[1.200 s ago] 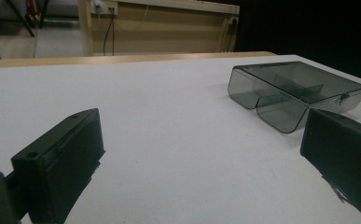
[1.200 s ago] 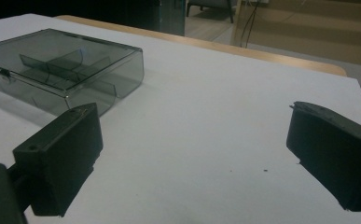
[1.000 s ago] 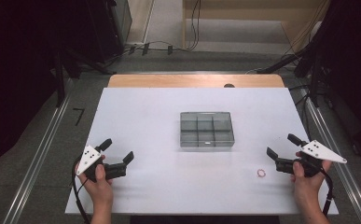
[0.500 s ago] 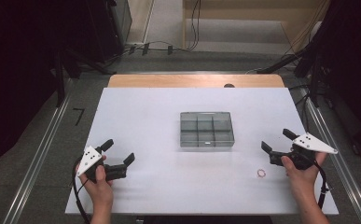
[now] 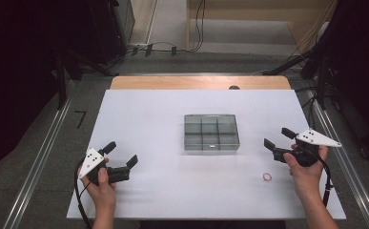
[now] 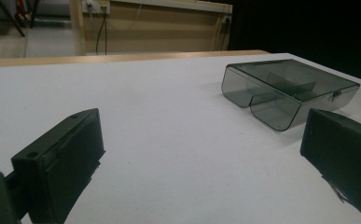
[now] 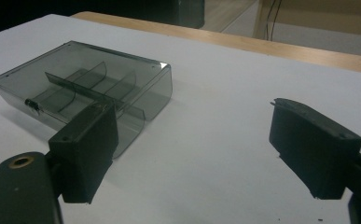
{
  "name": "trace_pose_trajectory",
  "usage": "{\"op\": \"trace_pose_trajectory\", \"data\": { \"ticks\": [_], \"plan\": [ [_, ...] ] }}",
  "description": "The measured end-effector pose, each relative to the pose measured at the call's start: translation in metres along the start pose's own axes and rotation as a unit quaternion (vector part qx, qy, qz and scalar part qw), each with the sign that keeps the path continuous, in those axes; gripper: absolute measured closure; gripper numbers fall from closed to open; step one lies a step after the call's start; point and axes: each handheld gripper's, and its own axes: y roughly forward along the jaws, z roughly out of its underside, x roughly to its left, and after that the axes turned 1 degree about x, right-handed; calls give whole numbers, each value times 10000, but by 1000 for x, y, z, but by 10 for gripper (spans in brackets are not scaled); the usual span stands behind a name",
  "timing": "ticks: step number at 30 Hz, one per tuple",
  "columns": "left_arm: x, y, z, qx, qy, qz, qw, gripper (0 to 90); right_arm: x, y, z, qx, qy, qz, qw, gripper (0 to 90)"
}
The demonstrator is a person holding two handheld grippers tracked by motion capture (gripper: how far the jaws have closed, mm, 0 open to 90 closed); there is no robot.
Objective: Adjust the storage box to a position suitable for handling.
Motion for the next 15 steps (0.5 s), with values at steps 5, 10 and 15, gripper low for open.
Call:
{"op": "trace_pose_trajectory", "data": {
  "ticks": [5,10,15],
  "plan": [
    [-1,1,0,28,8,-4,10000,0,0,6,-8,57,37,-174,9998,271],
    [-1,1,1,63,9,-15,10000,0,1,12,-15,211,37,-80,9997,318],
    [-2,2,1,92,4,-33,10000,0,0,19,-24,285,2,-56,9996,382]
  ]
}}
